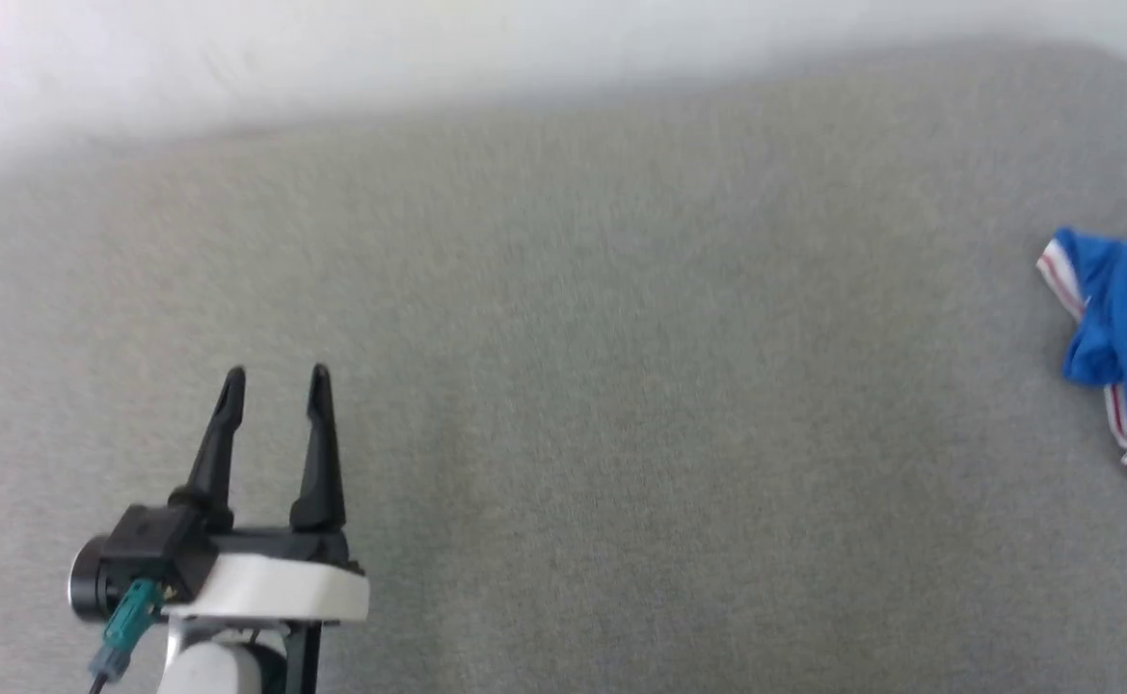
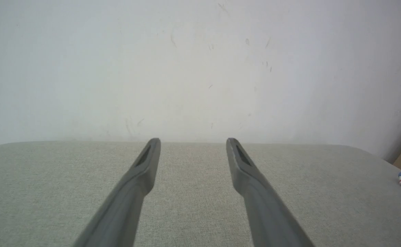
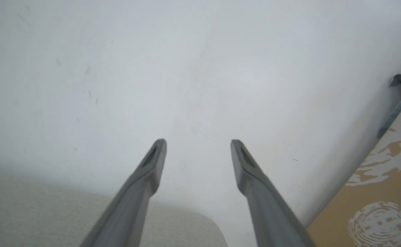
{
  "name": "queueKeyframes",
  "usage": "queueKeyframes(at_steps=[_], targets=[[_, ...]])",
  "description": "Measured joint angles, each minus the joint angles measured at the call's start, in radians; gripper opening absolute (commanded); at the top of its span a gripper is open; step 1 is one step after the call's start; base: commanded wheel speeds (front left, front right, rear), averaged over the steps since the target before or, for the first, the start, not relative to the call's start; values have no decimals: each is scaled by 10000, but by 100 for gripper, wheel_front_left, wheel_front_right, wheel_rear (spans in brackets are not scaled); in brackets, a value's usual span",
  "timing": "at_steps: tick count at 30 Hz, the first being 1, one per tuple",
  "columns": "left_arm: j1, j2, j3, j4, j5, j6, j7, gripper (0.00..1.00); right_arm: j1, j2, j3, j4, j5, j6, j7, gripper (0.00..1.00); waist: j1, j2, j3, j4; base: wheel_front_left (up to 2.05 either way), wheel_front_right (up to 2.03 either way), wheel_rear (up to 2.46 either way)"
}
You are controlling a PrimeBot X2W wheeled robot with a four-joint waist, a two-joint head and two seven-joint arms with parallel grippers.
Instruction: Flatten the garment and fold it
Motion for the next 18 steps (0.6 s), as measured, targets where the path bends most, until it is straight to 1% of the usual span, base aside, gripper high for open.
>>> queueKeyframes(at_steps=[6, 10, 14, 18], targets=[[623, -35, 50, -288, 153, 54, -2, 100, 2604, 1716, -424, -2295, 414, -2, -155, 100, 0, 0, -1034, 221, 0, 0, 0], [954, -56, -33, -370, 359, 163, -2, 100, 4299, 3014, -704, -3233, 560, -6, -410, 100, 1, 0, -1419, 536, 0, 0, 0], [1234, -58, -176, -418, 573, 238, -2, 100, 5578, 3931, -660, -3340, 376, -8, -612, 100, 2, 1, -1680, 861, 0, 0, 0], [1479, -63, -443, -313, 951, 328, 0, 100, 6373, 4211, -326, -2959, 272, -12, -782, 100, 3, 0, -1880, 1125, 0, 0, 0]])
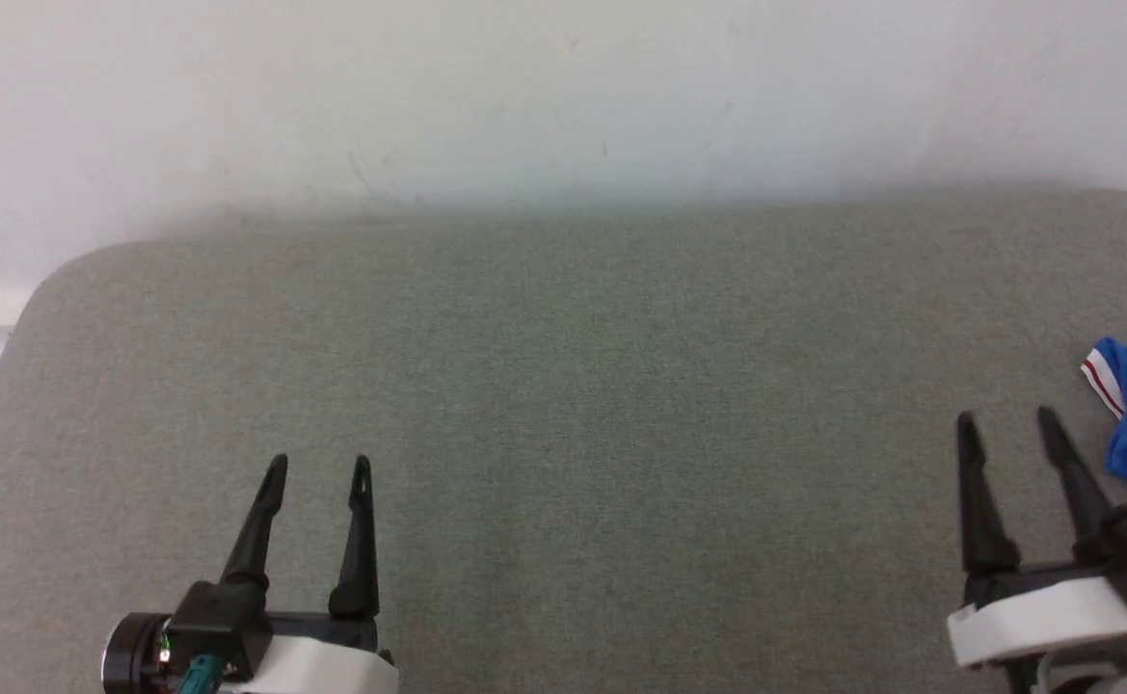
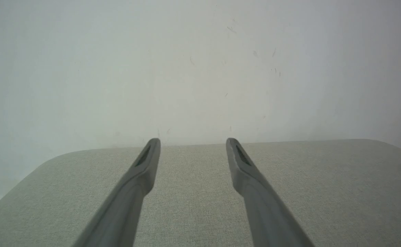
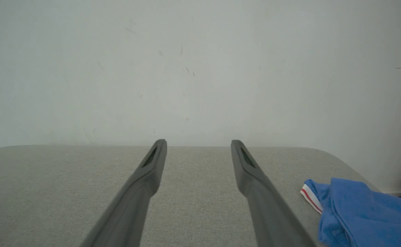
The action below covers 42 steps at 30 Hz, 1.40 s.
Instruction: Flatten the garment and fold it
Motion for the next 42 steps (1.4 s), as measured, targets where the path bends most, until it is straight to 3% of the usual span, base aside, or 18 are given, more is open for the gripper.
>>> queueKeyframes(at_steps=[10, 11, 42], targets=[[130, -4, -63, 111, -105, 186, -2, 100, 389, 224, 224, 372, -58, 0, -270, 100, 0, 0, -176, 349, 0, 0, 0], [132, -4, -73, 138, -184, 169, 0, 0, 388, 228, 222, 374, -58, 0, -293, 0, 1, 0, -171, 361, 0, 0, 0], [97, 0, -40, 180, -173, 169, 508, 0, 332, 222, 364, 359, -146, 0, 130, 0, 2, 0, -173, 359, 0, 0, 0]])
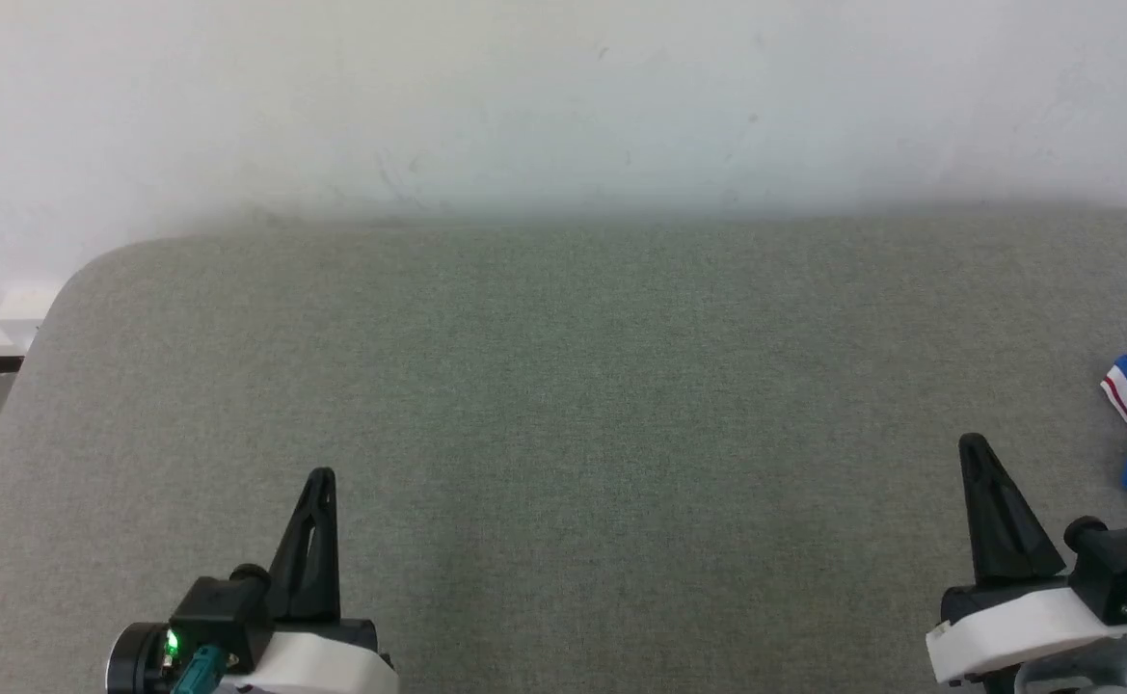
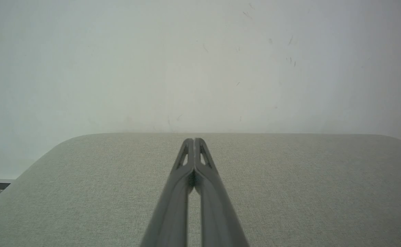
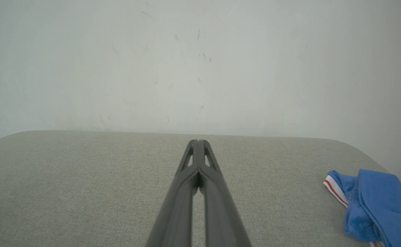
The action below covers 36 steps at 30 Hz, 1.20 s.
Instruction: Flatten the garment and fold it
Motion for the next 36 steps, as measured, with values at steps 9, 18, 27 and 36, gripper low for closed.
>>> queueKeyframes(at_steps=[9, 18, 27, 36], targets=[[-81, 0, 13, 29, 35, 0, 182, 0, -39, 0, 73, -8, -77, 0, 186, 0, 0, 0, -1, -5, 0, 0, 0], [-115, 0, 33, 61, 178, 0, 374, 0, -60, 2, 121, -13, -128, 0, 366, 0, 0, 0, -3, -9, 0, 0, 0], [-234, -2, 58, 86, 253, 0, 546, 0, -99, 2, 165, -29, -213, 0, 539, 0, 0, 0, -5, -14, 0, 0, 0], [-271, -2, 81, 111, 282, 0, 727, 0, -205, 4, 226, -48, -291, 0, 717, 0, 0, 0, -6, -19, 0, 0, 0]])
